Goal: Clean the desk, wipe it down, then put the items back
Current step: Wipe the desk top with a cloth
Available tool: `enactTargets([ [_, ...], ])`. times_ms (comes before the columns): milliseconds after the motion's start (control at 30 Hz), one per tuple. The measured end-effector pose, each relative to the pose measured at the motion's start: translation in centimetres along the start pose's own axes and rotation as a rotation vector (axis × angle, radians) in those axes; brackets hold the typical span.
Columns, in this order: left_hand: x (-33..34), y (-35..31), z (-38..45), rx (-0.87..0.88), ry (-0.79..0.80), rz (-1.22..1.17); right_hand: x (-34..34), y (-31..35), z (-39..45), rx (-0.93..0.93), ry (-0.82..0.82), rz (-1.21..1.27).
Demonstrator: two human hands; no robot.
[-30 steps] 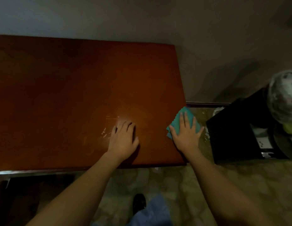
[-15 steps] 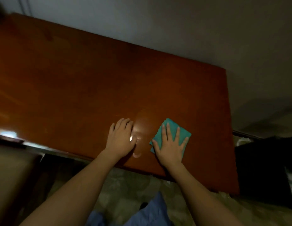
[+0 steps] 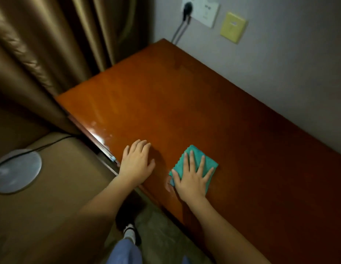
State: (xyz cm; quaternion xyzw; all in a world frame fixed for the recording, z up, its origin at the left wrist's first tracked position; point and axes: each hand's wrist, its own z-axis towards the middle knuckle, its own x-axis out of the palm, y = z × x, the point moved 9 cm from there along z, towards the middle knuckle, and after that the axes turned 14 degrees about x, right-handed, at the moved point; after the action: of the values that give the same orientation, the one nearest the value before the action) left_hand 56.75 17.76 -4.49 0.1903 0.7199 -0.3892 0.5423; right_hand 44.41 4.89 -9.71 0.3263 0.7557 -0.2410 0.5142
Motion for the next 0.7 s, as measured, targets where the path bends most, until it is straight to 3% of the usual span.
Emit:
enactTargets([
  [433,-7.6,22.4,3.2,-0.180,-0.090,-0.039,-5.6,26.2,10.6,-0.184,-0.078,-0.062],
  [700,-8.6,30.7,1.2,-0.301,-0.125,-0.093,-7.2,38.4,14.0,-0.323,-0.110,-0.075],
])
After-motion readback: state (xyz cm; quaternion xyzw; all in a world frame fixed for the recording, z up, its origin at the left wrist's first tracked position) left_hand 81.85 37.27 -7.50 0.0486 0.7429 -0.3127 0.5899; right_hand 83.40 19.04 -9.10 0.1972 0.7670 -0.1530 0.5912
